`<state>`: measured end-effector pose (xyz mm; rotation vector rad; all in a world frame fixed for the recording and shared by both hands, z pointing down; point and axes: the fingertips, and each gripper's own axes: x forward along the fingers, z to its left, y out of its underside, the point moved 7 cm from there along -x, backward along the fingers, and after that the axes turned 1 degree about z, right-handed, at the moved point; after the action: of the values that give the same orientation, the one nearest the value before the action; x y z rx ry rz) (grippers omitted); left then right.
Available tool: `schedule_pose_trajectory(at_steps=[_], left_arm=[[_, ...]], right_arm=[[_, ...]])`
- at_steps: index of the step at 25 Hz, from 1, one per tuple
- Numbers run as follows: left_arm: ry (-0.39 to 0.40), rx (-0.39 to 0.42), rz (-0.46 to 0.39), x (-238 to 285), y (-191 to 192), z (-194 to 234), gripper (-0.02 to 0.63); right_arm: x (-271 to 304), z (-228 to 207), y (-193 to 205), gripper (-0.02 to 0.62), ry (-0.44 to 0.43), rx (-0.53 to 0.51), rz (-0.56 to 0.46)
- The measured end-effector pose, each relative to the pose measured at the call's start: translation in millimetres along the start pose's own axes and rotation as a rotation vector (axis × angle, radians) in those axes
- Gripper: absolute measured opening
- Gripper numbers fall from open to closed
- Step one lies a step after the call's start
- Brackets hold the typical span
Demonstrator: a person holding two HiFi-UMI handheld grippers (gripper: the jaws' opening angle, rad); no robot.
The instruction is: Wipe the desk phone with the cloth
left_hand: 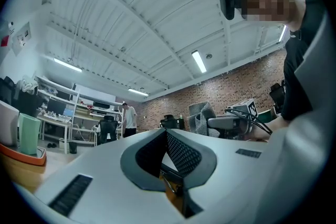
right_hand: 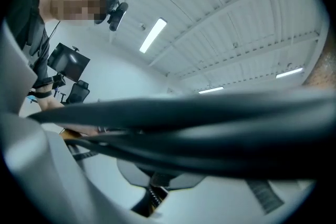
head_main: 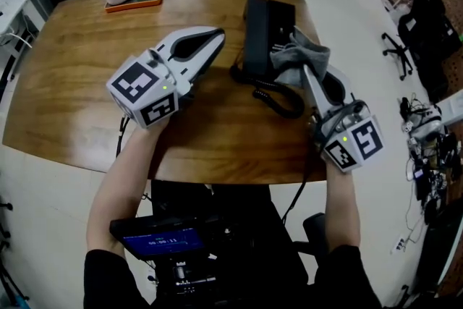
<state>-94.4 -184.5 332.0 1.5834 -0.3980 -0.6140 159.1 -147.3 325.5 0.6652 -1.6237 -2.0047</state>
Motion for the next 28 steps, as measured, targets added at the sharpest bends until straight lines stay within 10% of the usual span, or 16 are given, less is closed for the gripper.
schedule_pose_trajectory(at_steps=[28], left_arm=[[0.006, 0.021, 0.020, -4.2, 0.8, -6.9, -0.003]], right_arm=[[-0.3, 16.8, 3.3, 0.023, -0.002, -0.079, 0.056]])
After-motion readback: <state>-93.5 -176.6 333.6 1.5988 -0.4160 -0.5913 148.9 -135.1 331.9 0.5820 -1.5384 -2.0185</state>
